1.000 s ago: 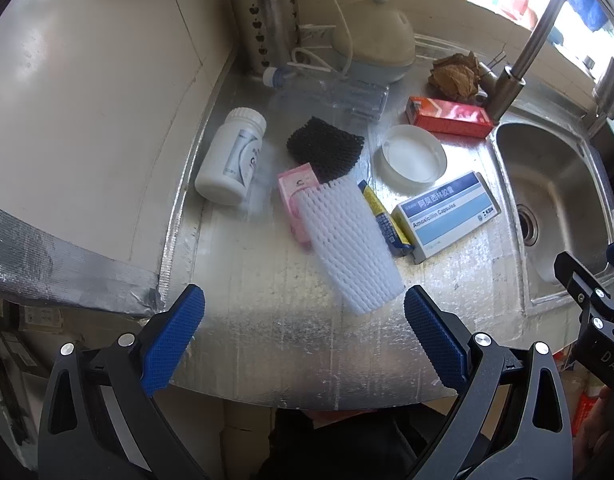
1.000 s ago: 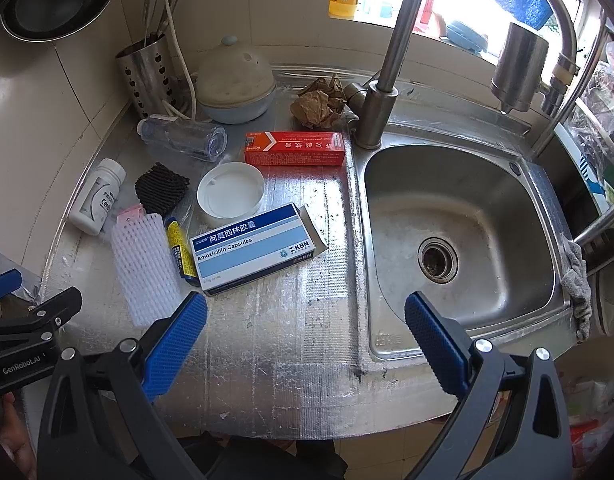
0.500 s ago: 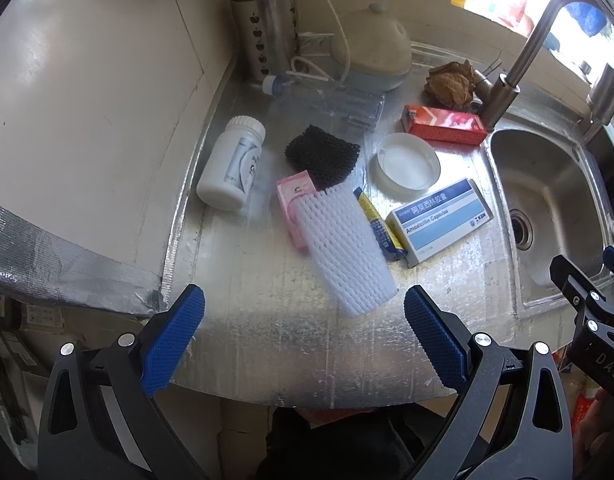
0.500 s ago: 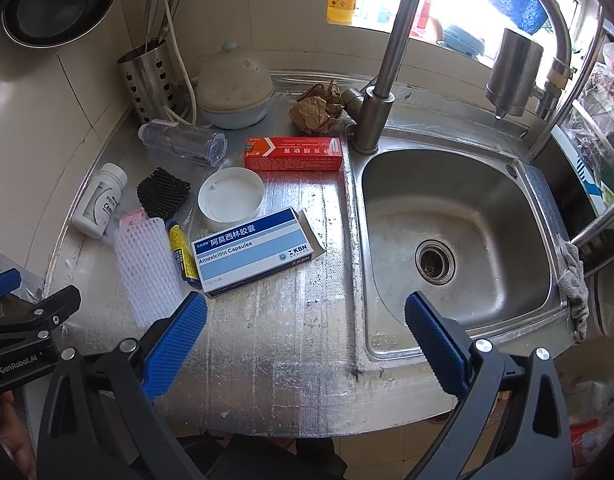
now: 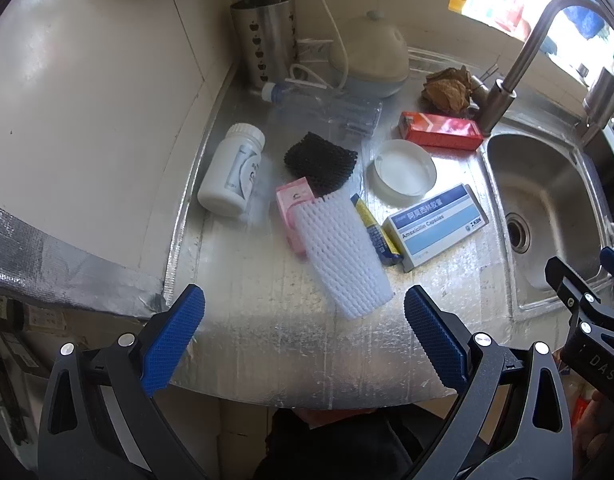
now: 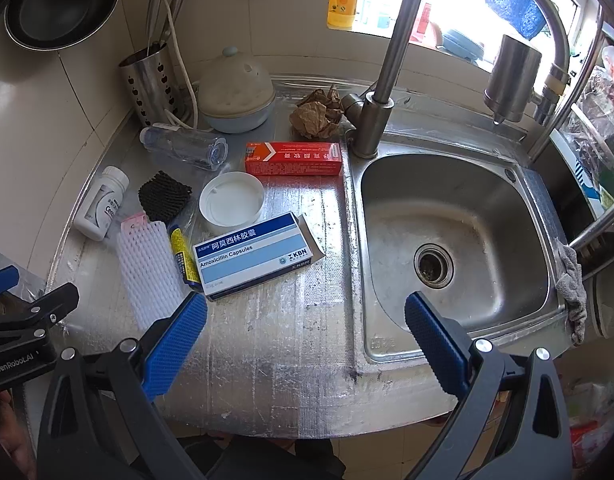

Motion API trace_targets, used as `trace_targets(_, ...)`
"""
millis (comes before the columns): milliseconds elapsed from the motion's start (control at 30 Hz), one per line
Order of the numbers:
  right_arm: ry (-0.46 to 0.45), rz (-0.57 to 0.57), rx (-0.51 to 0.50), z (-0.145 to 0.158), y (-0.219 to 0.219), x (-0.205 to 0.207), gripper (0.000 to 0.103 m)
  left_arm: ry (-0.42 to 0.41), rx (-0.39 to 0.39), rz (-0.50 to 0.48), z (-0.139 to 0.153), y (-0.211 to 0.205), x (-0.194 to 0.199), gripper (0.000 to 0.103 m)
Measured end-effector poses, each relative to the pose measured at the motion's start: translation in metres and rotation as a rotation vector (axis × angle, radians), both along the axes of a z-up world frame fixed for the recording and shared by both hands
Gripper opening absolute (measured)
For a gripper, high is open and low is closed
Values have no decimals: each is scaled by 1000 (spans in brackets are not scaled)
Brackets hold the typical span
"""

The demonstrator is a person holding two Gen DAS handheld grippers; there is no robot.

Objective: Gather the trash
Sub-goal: 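Move both grippers toward the white pill bottle and white lid, then grasp the white pill bottle with left gripper while right gripper grasps the white lid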

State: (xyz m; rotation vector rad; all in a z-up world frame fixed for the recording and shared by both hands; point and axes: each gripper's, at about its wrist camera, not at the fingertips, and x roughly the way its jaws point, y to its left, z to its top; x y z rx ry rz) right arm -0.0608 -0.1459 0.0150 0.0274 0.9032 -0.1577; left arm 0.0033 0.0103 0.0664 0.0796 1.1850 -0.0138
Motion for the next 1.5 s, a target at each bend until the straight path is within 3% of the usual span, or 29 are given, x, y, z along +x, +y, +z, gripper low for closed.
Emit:
trace_targets(333,-5,-2,2,0,-2,0,98,-2,-2,-1,0,0,1,97)
trace_targets(700,-150,71,33,6,-6,5,98,-37,21,0,-9,5,6,97)
trace_targets(800,-164,97,-19,4,-2,12,98,-53,35,-3,-13,7,13,97)
trace_targets(1167,-128,120,-61,-14,-6,68,98,-69,35,27,-28,17,56,97)
trace_targets(1500,-52,149,-32,-42,-3,136,98,-44,50,25,-51,16,93,97)
